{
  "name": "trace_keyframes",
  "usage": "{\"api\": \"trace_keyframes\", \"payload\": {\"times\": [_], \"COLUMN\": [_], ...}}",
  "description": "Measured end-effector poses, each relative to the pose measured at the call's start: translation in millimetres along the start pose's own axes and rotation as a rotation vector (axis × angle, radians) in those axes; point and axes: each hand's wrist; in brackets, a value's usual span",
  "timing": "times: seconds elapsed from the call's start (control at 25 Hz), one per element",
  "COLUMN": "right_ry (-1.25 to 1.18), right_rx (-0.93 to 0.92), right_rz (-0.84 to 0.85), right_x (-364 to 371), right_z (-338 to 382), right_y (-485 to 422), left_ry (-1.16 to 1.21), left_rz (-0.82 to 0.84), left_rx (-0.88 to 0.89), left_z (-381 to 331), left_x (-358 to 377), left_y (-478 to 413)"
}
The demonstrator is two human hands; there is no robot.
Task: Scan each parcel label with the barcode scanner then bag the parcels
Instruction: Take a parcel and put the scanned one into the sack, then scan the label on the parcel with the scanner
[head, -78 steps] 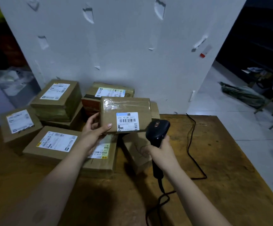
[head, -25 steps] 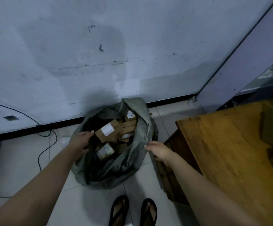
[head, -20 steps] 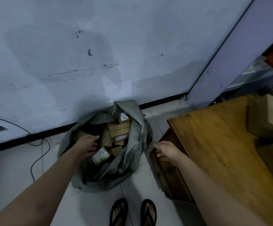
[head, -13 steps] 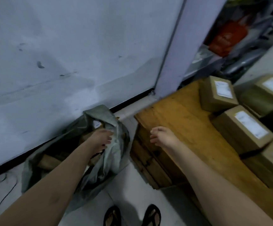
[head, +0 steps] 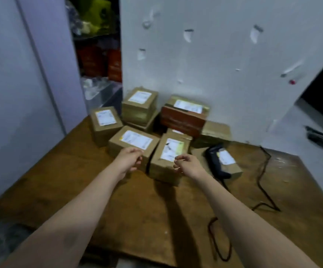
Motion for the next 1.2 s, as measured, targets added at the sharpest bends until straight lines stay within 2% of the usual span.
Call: {"api": "trace_keyframes", "payload": {"times": [0.16, 0.24, 0.36, 0.48, 0.64, 0.72, 0.8, 1.04, 1.2], "right_ry": [-0.023, -0.031, -0.045, -0.069, -0.085, -0.112, -0.2, -0.231, -0.268], "right_rx": [0.076, 0.144, 0.195, 0.23, 0.293, 0.316, 0.368, 0.423, 0.411], "right_rz": [-0.081, -0.089, -0.042, 0.034, 0.129, 0.161, 0.148, 0.091, 0.162], "right_x": [-88.6, -110.9, -118.3, -105.5, -73.0, -56.1, -44.0, -38.9, -44.0], "right_z": [-39.8, -56.0, -73.0, -74.0, -65.5, -60.3, -55.3, -57.9, -52.3], "right_y": [-28.7, -35.9, -51.8, -67.6, -79.5, -83.9, -87.4, -92.5, -90.2], "left_ry": [-0.079, -0.254, -0.605, -0.684, -0.727, -0.624, -0.383, 0.084, 0.147], "left_rz": [0.063, 0.061, -0.059, -0.139, -0.168, -0.15, -0.144, 0.023, -0.022], "left_rx": [0.031, 0.074, 0.114, 0.1, 0.036, -0.055, -0.159, -0.271, -0.246], "left_z": [-11.8, -9.7, 3.4, 15.8, 25.8, 25.7, 27.2, 43.5, 44.2], "left_x": [100.6, 127.1, 129.4, 114.1, 99.7, 98.1, 99.6, 91.6, 76.6], "left_y": [-29.1, -46.9, -72.7, -86.4, -91.4, -89.4, -86.7, -79.7, -76.7]}}
Point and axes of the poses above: each hand's wrist, its own y-axis away from the middle knuckle, its own x-axis out of the palm, z = x × y, and after that the axes turned 2 degrees about y, right-handed
